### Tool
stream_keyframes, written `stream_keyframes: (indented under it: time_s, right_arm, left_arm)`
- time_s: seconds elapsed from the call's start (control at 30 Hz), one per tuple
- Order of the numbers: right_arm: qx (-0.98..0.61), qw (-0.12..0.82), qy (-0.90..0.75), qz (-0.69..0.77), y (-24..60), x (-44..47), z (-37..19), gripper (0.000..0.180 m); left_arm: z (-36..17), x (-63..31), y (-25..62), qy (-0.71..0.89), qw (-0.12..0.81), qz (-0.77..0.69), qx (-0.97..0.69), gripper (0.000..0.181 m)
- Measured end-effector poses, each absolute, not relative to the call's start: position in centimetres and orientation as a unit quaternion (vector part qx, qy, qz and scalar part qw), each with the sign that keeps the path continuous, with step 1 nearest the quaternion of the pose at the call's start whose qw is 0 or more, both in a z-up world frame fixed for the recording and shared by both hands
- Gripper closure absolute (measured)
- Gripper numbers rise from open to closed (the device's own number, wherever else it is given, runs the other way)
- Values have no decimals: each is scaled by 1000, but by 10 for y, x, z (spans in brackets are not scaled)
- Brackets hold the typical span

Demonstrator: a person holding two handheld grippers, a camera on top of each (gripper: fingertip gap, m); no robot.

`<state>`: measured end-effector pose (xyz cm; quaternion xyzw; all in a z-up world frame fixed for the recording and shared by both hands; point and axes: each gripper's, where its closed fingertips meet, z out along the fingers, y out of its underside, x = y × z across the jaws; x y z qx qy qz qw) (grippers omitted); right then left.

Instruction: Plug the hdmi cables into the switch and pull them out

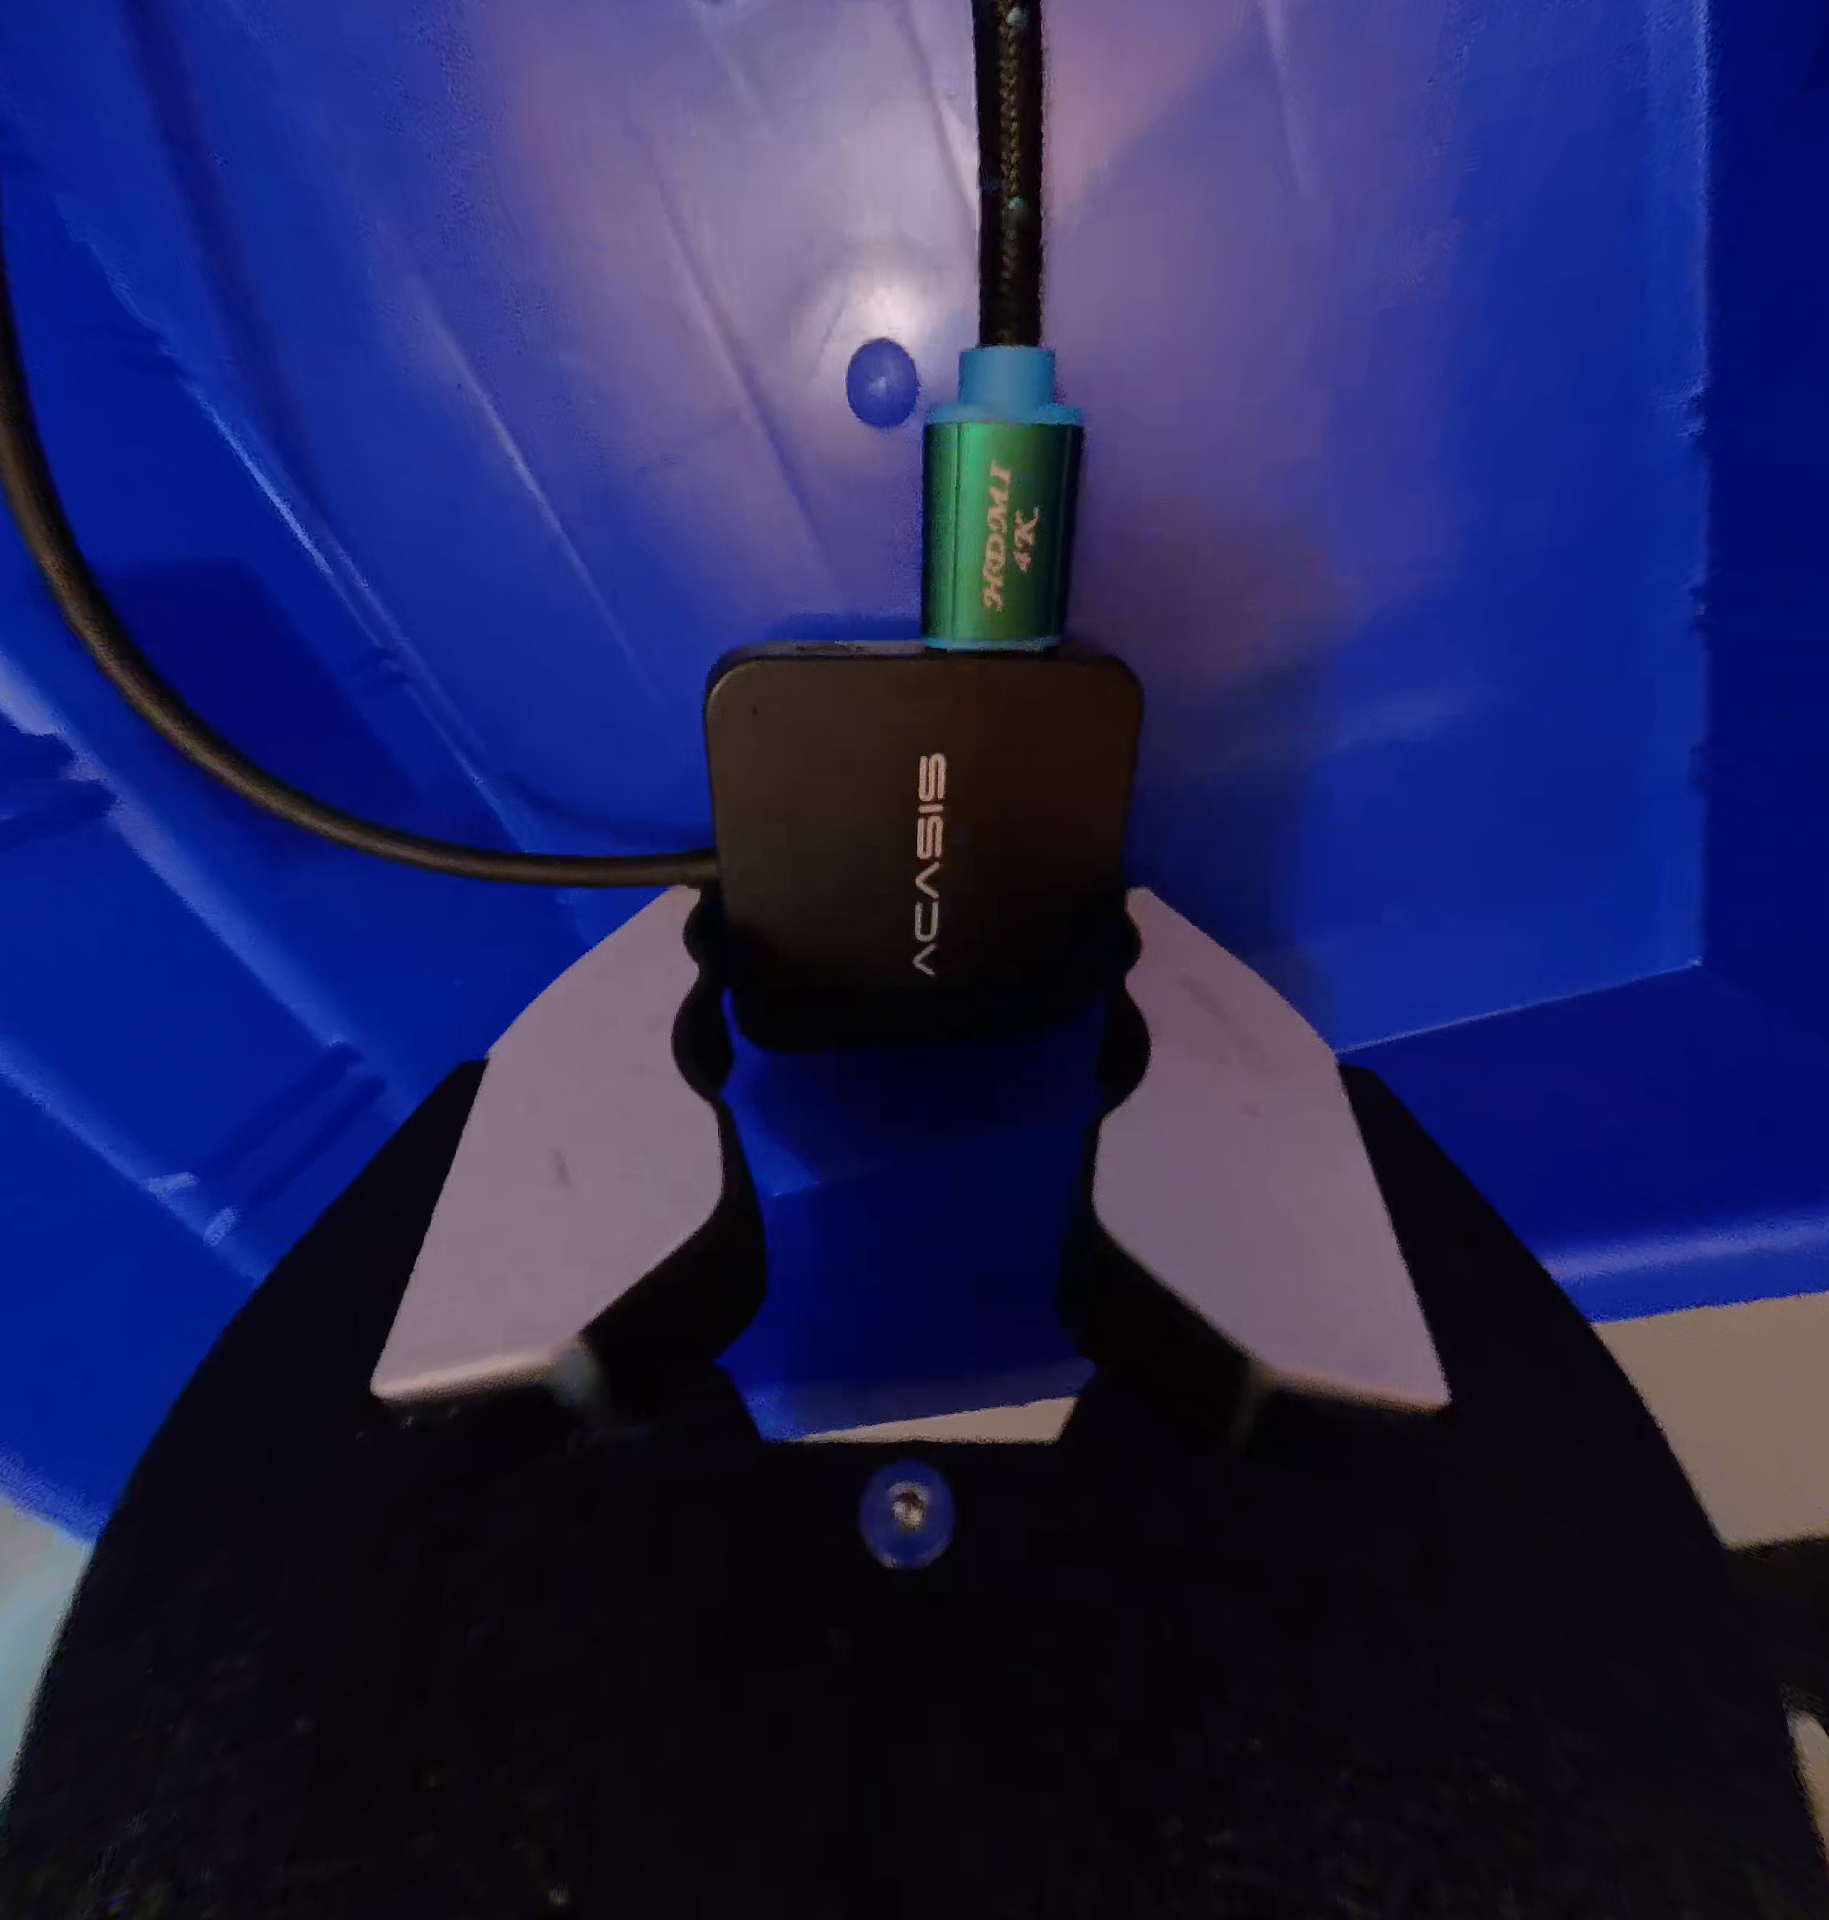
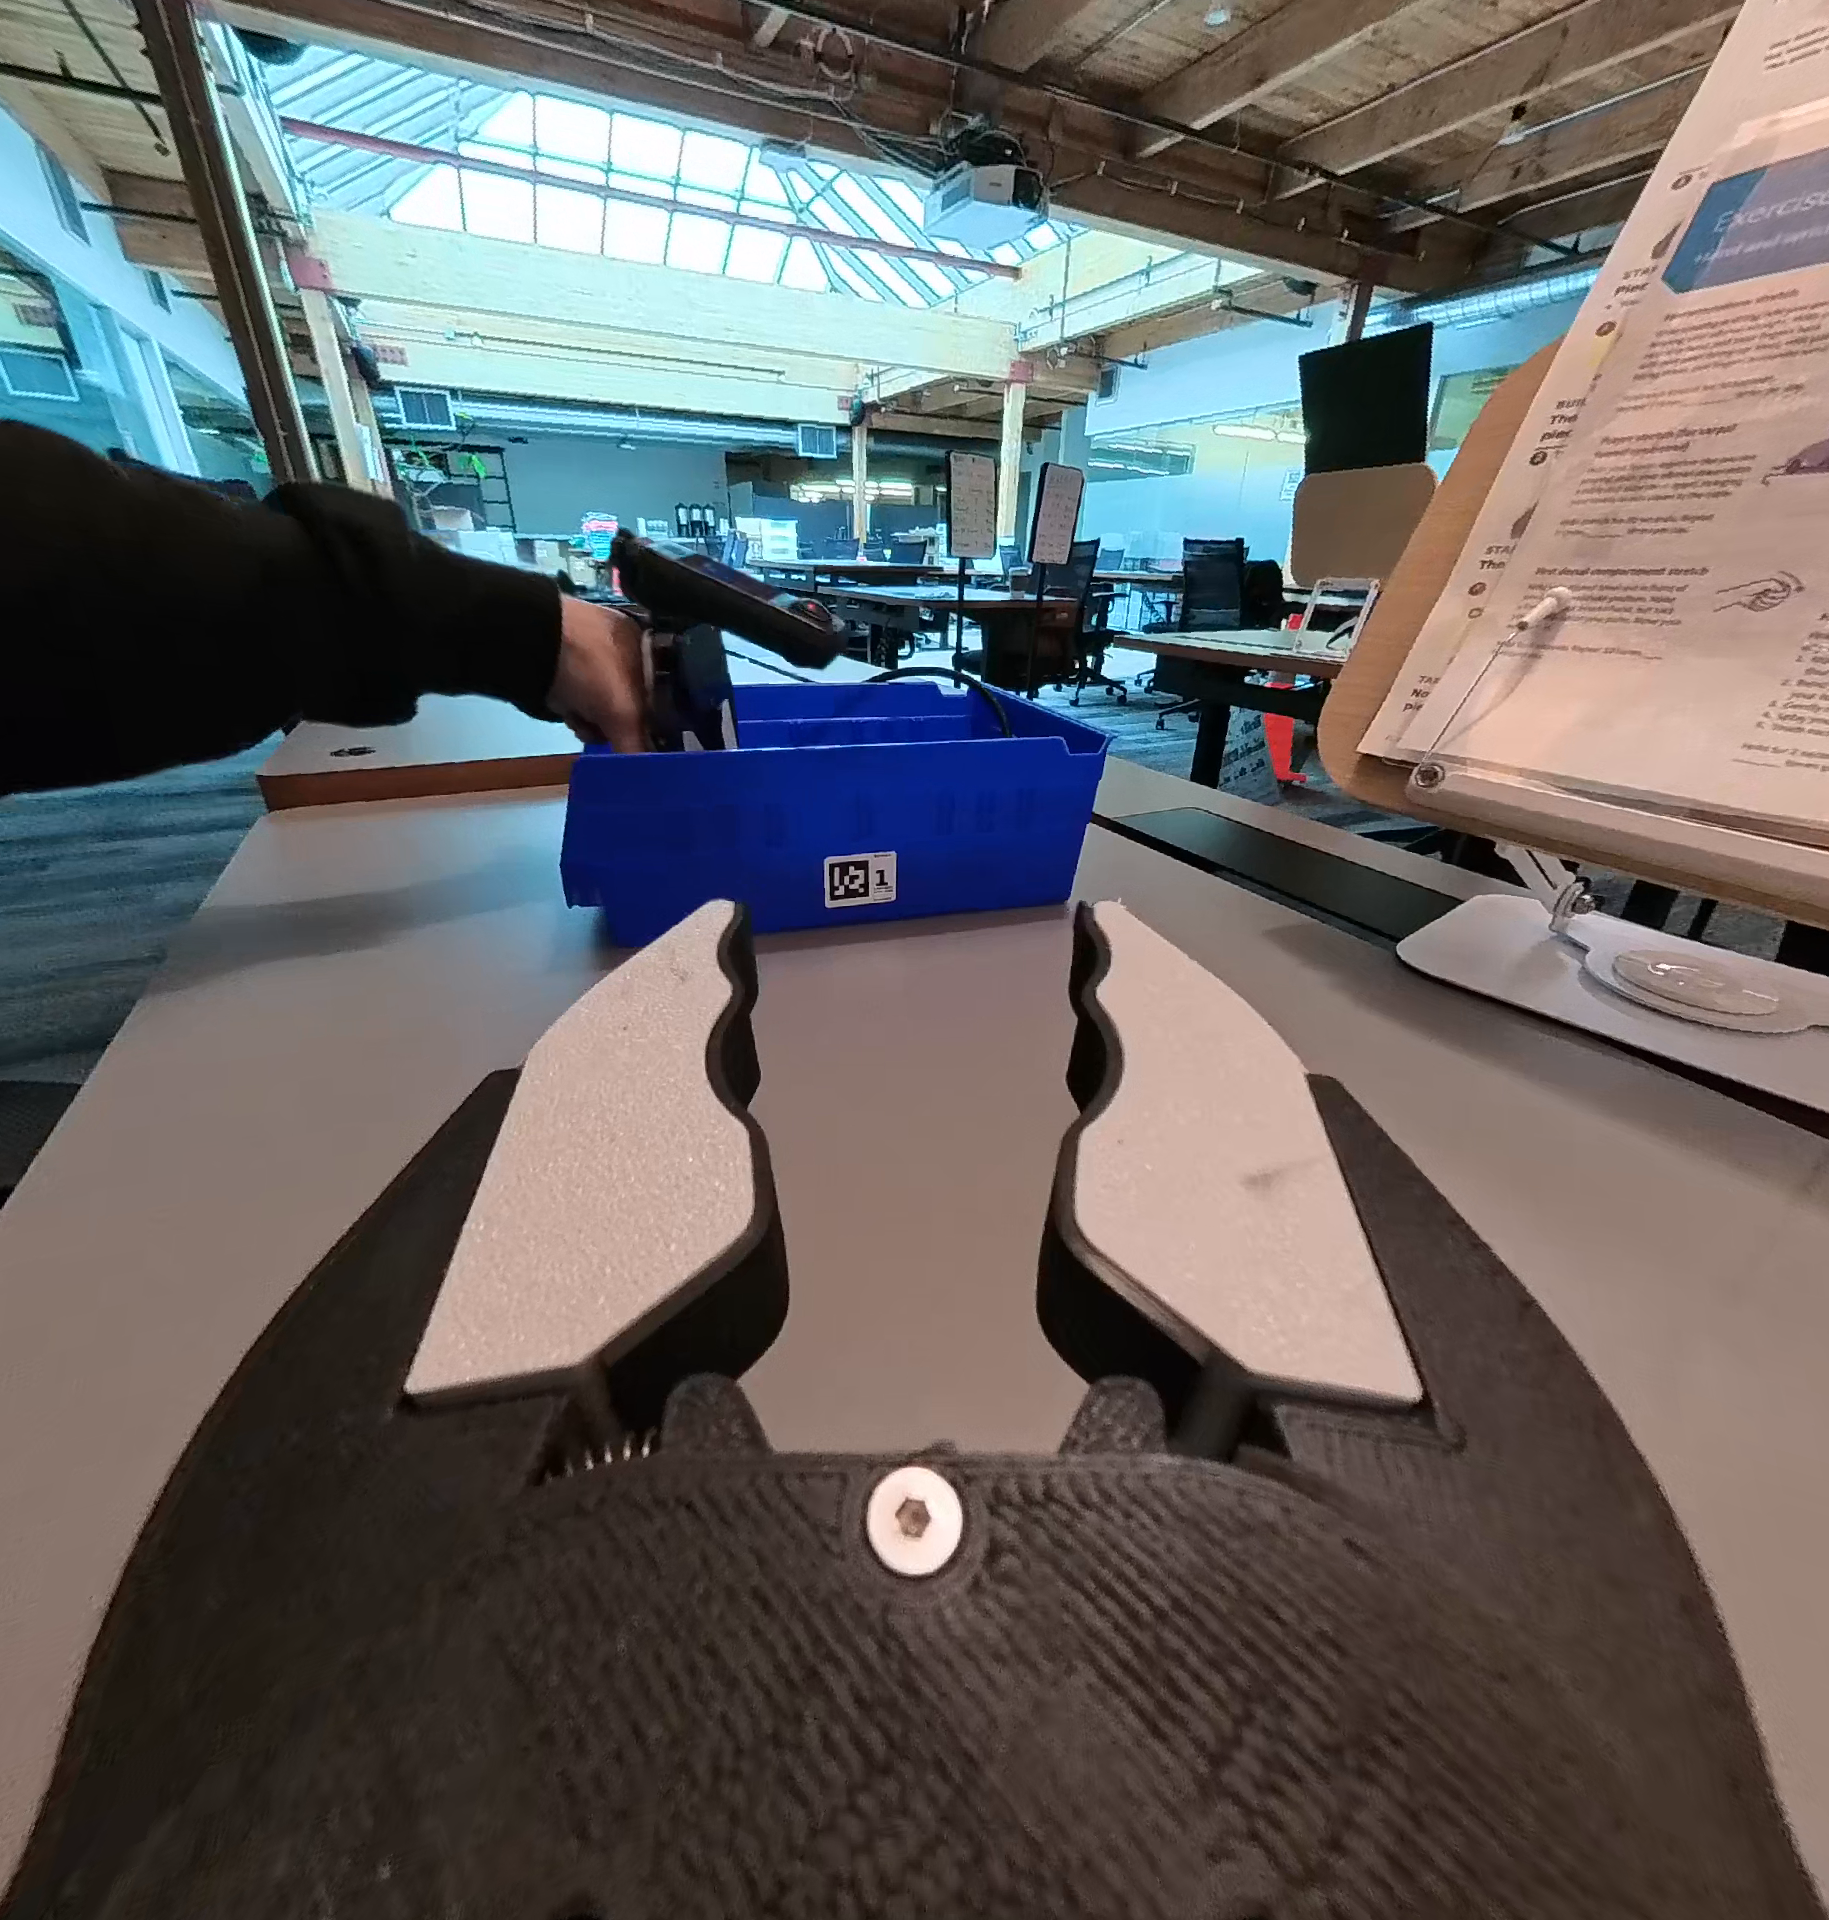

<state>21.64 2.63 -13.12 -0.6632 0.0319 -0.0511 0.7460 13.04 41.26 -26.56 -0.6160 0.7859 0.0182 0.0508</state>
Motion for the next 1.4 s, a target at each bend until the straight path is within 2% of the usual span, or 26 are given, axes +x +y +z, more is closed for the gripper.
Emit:
stream_keyframes:
  time_s: [0.03, 0.57, 0.8, 1.03, 1.23, 1.4]
  right_arm:
    - [-661, 748, 34, -51, 25, 217, -130, 121]
    - [-659, 749, 39, -51, 24, 219, -131, 122]
    - [-658, 750, 44, -46, 24, 220, -132, 122]
    - [-662, 747, 42, -50, 24, 220, -133, 122]
    - [-659, 749, 45, -49, 23, 221, -132, 122]
    - [-667, 742, 37, -51, 26, 218, -135, 121]
  left_arm:
    - [-264, 132, 413, 786, 69, 23, -614, 111]
    - [-212, 135, 402, 830, 284, 49, -478, 113]
    - [-197, 127, 405, 846, 342, 162, -376, 113]
    - [-197, 133, 382, 835, 299, 5, -461, 113]
    - [-189, 138, 376, 817, 299, -62, -490, 113]
    - [-217, 137, 372, 797, 210, -98, -558, 112]
